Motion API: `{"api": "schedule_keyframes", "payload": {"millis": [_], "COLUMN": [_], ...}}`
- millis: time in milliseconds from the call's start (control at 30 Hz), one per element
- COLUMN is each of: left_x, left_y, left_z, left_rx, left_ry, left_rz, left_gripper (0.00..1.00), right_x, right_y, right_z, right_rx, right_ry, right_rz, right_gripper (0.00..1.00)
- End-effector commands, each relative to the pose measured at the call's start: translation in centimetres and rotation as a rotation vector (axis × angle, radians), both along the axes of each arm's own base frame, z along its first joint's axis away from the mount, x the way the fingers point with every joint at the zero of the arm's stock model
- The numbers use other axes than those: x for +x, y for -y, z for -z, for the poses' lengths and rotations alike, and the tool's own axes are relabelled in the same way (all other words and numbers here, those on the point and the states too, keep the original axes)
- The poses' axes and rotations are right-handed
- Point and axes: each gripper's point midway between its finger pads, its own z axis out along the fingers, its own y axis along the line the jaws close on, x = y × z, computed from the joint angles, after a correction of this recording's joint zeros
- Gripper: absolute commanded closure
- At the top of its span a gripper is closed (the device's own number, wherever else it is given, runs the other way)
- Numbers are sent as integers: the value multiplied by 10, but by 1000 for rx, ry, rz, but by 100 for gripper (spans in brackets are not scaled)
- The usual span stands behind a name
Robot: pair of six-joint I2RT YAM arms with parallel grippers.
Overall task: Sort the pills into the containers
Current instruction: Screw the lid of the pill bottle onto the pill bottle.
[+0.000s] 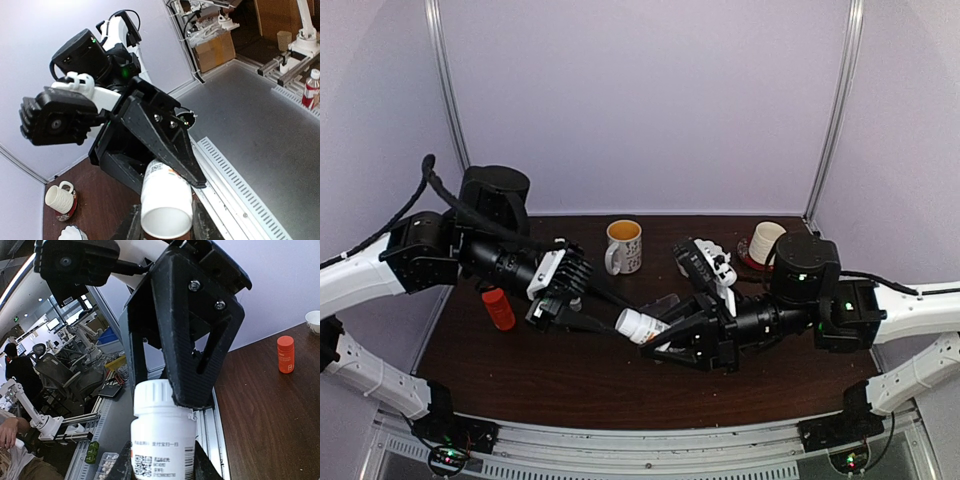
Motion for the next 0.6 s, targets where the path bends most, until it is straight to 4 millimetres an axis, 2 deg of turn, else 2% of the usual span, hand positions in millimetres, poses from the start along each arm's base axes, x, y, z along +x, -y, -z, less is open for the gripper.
{"api": "schedule_keyframes", "payload": {"millis": [0,100,200,300,367,400,567], "left_x": [7,17,21,19,20,22,35], "left_y": [-1,2,1,-6,-12,-16,-31], "left_z": [18,11,6,-1,-9,-12,-37], "left_rx": [33,20,-4,-69,-109,-120,-195], "left_ry": [270,287,239,160,80,50,-275], "left_rz": [42,-24,-82,-131,-185,-214,-401], "left_gripper": [100,99,59,34,8,3,2], "right_x": [-31,-24,-12,3,10,12,26], "right_y": [5,3,6,15,21,24,35], "right_z": [-45,-38,-22,-8,3,8,23], "right_rx": [154,117,31,-44,-104,-125,-198], "right_ry": [-109,-91,-37,37,90,113,208], "right_rz": [-187,-144,-55,42,86,98,184], "right_gripper": [100,100,100,100,100,100,100]}}
